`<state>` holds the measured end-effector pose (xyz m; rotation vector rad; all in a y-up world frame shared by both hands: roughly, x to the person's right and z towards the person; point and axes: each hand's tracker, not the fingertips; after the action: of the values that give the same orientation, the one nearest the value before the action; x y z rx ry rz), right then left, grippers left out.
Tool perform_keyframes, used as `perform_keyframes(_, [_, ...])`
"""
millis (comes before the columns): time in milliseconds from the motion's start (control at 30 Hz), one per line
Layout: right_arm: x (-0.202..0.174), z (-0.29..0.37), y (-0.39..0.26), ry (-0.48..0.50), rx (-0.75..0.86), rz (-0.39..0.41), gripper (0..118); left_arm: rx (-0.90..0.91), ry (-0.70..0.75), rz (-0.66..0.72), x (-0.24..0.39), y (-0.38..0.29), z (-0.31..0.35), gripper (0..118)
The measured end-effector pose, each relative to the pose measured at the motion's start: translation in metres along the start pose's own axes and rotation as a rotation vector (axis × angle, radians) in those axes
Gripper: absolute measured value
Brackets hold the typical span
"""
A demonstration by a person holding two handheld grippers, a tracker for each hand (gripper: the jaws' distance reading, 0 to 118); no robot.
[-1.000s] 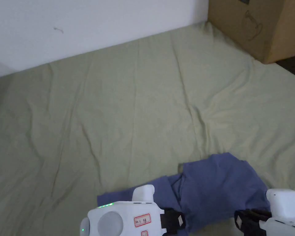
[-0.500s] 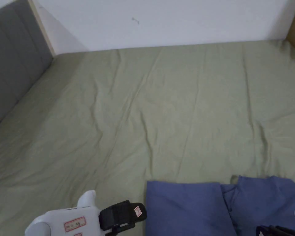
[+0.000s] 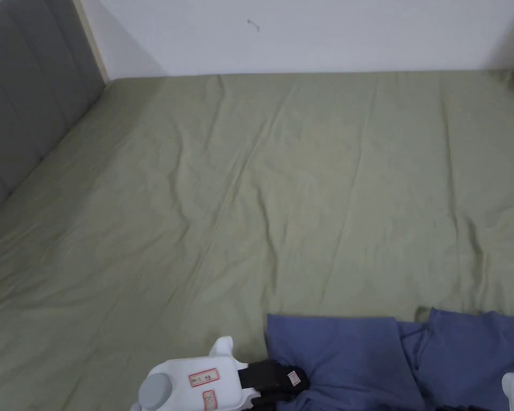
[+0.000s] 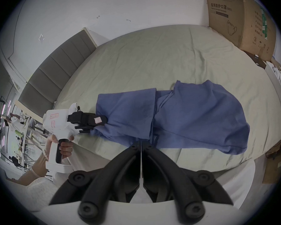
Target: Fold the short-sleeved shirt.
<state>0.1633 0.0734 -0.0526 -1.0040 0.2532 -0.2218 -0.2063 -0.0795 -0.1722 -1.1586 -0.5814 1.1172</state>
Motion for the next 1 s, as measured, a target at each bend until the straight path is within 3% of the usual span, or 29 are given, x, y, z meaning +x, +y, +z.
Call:
perform_keyframes(33, [0.000, 0.001, -0.001, -0.006, 0.003, -0.004, 2, 0.006, -0.002, 0.058, 0.001, 0.000, 0.005, 12])
perform_keyframes(100, [0.004, 0.002, -0.002, 0.000, 0.002, -0.023, 2, 0.013, 0.040, -0.050, 0.006, 0.003, 0.015, 11])
perform_keyframes(233, [0.005, 0.001, 0.000, -0.008, -0.009, -0.036, 2, 0.028, 0.014, -0.021, 0.007, 0.011, 0.045, 12])
perform_keyframes(600, [-0.004, -0.010, 0.003, 0.050, -0.003, -0.021, 2, 0.265, 0.286, -0.048, 0.003, 0.035, 0.209, 12])
perform_keyframes(800, [0.007, -0.013, -0.006, 0.074, -0.006, -0.053, 2, 0.267, 0.319, -0.154, 0.082, 0.015, 0.189, 12])
perform_keyframes(1000, [0.034, -0.004, -0.008, 0.065, 0.033, -0.113, 2, 0.129, 0.344, -0.469, 0.184, 0.006, 0.103, 12])
